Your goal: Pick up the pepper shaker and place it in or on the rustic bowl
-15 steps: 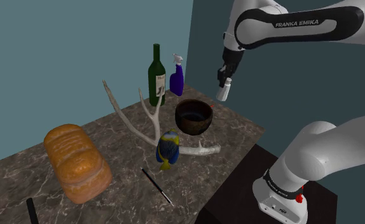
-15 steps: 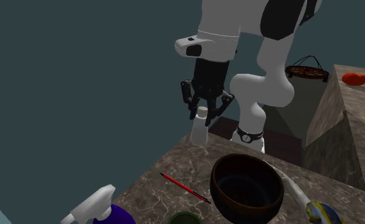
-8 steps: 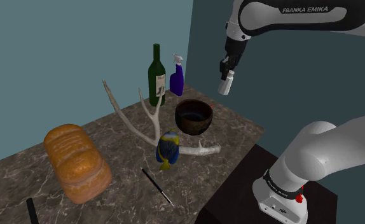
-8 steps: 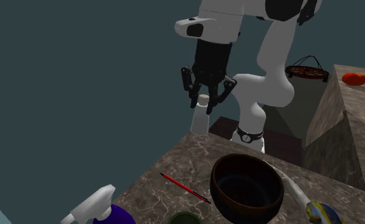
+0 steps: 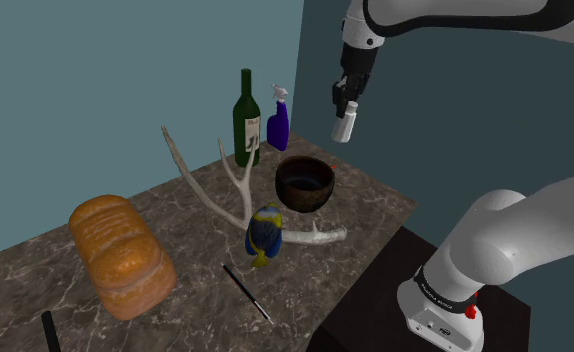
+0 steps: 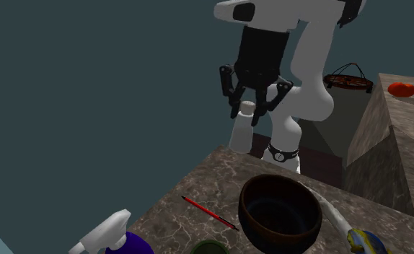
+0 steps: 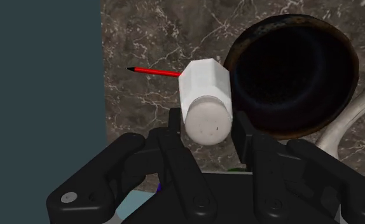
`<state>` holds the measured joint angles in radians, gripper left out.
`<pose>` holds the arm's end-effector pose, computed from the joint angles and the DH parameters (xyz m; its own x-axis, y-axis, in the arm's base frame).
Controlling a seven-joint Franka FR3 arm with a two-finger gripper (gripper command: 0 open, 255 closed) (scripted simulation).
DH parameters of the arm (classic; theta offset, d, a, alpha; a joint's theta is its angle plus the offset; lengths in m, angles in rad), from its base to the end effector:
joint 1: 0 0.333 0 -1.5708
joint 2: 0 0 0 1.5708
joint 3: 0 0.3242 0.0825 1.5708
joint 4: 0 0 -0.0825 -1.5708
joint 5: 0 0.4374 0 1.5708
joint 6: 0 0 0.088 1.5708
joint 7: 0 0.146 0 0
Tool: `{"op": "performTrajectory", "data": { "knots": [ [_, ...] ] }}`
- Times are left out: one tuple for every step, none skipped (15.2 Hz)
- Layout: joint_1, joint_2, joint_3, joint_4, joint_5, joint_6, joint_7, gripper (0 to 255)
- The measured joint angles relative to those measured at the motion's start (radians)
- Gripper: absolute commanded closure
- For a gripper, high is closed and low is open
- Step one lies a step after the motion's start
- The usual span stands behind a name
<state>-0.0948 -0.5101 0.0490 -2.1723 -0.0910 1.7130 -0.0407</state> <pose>0.4513 -0.0301 0.5576 0.9990 0.0025 0.0447 -0.0027 -0.9932 0.1162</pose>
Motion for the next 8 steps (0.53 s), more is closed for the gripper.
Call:
{"op": "performTrajectory", "data": {
  "knots": [
    [0.01,0.009,0.024,0.01,0.01,-0.004,0.03,255],
    [0.016,0.033,0.042,0.034,0.015,-0.005,0.052,255],
    [0.024,0.045,0.06,0.045,0.021,-0.007,0.075,255],
    [0.03,0.064,0.078,0.064,0.026,-0.009,0.099,255],
    [0.037,0.081,0.095,0.09,0.031,-0.02,0.121,255],
    [0.043,0.102,0.114,0.119,0.034,-0.03,0.145,255],
    [0.05,0.127,0.134,0.148,0.037,-0.036,0.172,255],
    [0.054,0.14,0.145,0.161,0.038,-0.038,0.186,255]
  ]
}}
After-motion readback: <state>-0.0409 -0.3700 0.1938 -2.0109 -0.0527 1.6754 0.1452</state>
